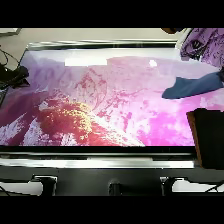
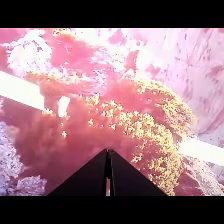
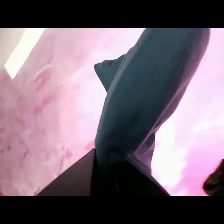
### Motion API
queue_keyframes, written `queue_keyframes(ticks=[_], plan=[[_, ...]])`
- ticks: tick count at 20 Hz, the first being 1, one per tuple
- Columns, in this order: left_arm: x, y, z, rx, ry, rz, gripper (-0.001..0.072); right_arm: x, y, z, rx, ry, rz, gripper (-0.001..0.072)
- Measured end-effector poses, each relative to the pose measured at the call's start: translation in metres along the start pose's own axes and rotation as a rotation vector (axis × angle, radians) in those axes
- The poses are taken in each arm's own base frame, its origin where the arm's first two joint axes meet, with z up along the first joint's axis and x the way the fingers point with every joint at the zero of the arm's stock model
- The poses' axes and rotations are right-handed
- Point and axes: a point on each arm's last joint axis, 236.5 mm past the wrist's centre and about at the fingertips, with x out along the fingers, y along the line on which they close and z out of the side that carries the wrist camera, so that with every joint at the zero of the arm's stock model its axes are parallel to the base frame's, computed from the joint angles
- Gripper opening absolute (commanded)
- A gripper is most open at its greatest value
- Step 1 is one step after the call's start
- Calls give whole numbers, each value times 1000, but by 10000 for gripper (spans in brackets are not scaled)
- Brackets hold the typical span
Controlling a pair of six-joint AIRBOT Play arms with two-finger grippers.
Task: Fold the clothes and pants, and hang the long-sleeved shirts on hangers.
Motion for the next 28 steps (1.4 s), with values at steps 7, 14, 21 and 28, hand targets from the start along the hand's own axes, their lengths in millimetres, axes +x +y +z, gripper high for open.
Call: queue_keyframes(ticks=[7,14,21,28], plan=[[0,-2,-7,6,27,3,18,-50,-53,31,67,-132,-199,30],[0,-1,-10,7,40,6,17,-82,-95,16,99,-103,-404,32],[0,-2,-11,9,44,6,17,-102,-142,-38,106,53,-603,30],[0,-3,-11,10,43,6,17,-120,-211,-118,119,178,-829,31]])
